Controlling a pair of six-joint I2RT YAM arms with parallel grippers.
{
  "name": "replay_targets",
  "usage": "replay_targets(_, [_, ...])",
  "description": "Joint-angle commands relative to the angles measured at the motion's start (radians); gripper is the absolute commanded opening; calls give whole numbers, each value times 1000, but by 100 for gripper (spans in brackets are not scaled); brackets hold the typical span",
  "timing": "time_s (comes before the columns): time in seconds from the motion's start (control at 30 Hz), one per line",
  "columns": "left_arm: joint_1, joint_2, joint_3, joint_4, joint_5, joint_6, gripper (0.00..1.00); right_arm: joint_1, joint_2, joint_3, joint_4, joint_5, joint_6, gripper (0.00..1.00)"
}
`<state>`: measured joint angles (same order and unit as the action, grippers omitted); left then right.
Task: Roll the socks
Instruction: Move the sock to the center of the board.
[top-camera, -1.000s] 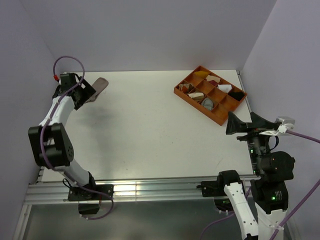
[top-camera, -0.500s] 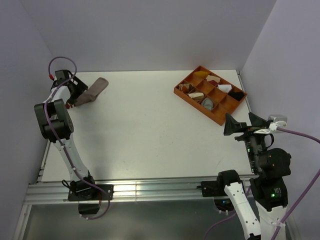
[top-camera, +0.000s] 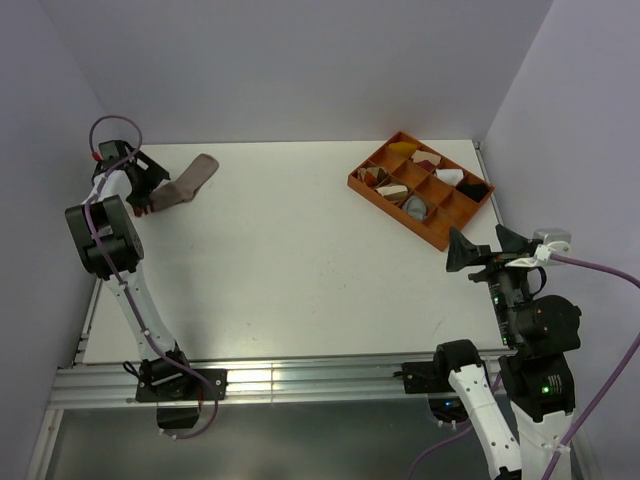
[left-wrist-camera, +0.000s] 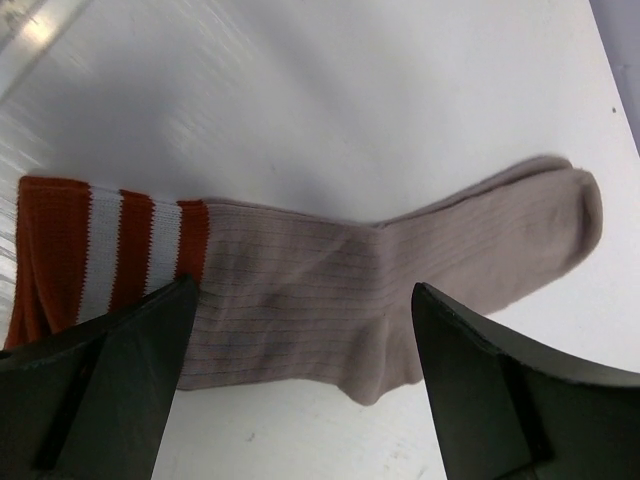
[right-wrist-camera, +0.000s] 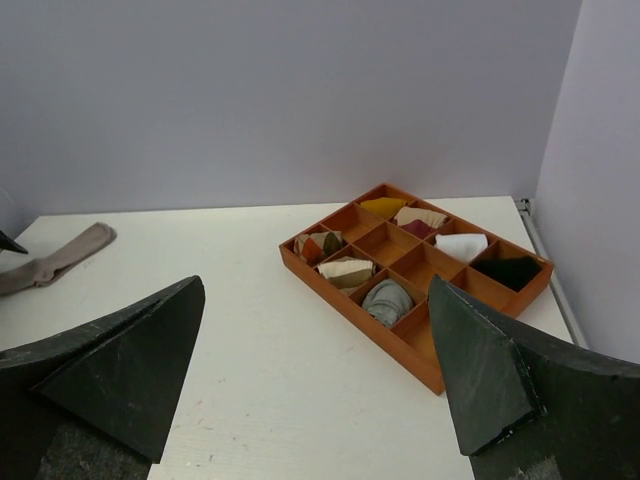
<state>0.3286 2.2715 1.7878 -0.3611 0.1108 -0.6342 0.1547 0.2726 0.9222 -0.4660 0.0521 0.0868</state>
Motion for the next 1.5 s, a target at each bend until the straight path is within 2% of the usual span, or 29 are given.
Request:
replay_targets(0.0, [-17, -21, -33, -97, 95, -39, 94, 9, 11, 3, 18, -23, -10, 100])
replay_targets(0.23, [-131, -199, -240, -162, 84, -67, 94, 16, -16, 7, 18, -29, -9, 99])
replay_targets(0.43, [-279, -343, -510, -90, 115, -140, 95, 34, -36, 10, 12, -47, 2, 99])
replay_targets(0.57, [-461, -437, -718, 19, 128, -264, 95, 37, -42, 6, 10, -73, 11, 99])
replay_targets(0.67, [-584, -493, -780, 66, 125, -330, 95, 39, -33, 9, 1, -98, 21, 99])
replay_targets(0.83, [-720, -630, -714, -30, 18, -311, 95, 39, 0, 14, -11, -159, 27, 99])
replay_targets(1.03, [-724, -741, -579, -98, -106, -217, 96, 39, 158, 46, -46, -320, 85, 100])
replay_targets(1.13, [-699, -708, -533, -65, -108, -167, 95, 39, 223, 46, -40, -369, 143, 100])
replay_targets(1.17, [-689, -675, -516, -58, -161, -163, 95, 39, 237, 32, -27, -382, 154, 100])
replay_targets(1.27, [-639, -604, -487, -12, -187, -156, 94, 42, 284, 3, -7, -425, 183, 98])
replay_targets(1.47, [-582, -459, -400, 53, -232, -105, 83, 123, 361, -57, 43, -394, 194, 89])
